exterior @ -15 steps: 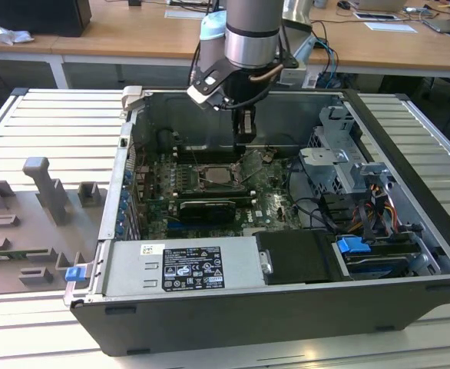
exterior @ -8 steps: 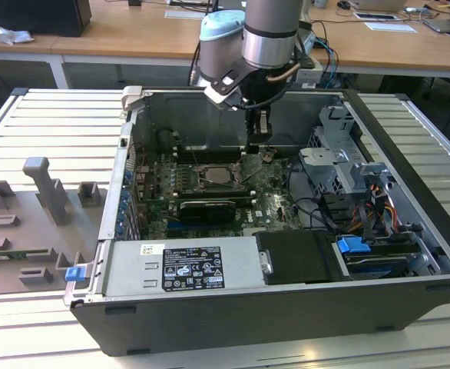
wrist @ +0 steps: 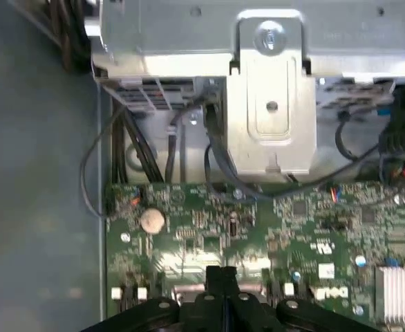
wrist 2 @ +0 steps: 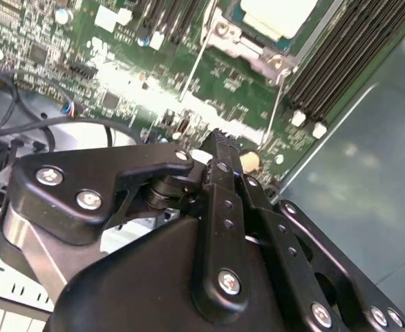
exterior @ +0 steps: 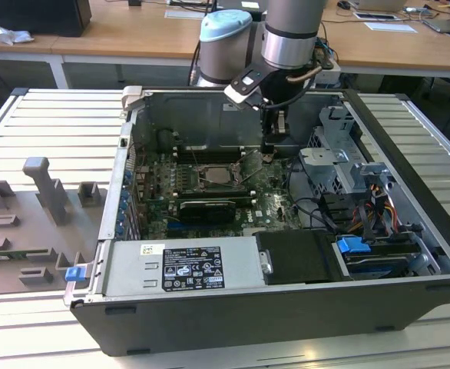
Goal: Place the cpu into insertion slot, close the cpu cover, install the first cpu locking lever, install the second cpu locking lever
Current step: 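Close the cpu cover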
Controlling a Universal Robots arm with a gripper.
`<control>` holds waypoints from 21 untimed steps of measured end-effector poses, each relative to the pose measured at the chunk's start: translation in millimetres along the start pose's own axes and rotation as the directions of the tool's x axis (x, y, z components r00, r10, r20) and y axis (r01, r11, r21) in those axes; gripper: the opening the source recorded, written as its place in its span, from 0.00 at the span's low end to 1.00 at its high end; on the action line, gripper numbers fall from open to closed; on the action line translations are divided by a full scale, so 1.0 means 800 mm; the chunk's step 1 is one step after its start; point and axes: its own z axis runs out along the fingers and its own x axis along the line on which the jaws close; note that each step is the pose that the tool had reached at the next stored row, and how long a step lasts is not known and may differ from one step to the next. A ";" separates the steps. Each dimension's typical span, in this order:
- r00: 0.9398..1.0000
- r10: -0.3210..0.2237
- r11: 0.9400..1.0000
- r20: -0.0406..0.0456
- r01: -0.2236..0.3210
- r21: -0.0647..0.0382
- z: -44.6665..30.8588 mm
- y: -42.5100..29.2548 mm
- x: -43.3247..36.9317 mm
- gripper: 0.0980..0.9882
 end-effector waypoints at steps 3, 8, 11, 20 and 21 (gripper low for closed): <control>1.000 0.000 1.000 0.002 0.000 0.001 0.0000 0.0075 0.001 0.01; 1.000 0.000 1.000 0.004 0.000 0.003 0.0001 0.0189 0.002 0.01; 1.000 0.000 1.000 0.006 0.000 0.004 0.0002 0.0229 0.002 0.01; 1.000 0.000 1.000 0.008 0.000 0.008 0.0003 0.0380 0.003 0.01; 1.000 0.000 1.000 0.007 0.000 0.008 0.0004 0.0399 0.003 0.01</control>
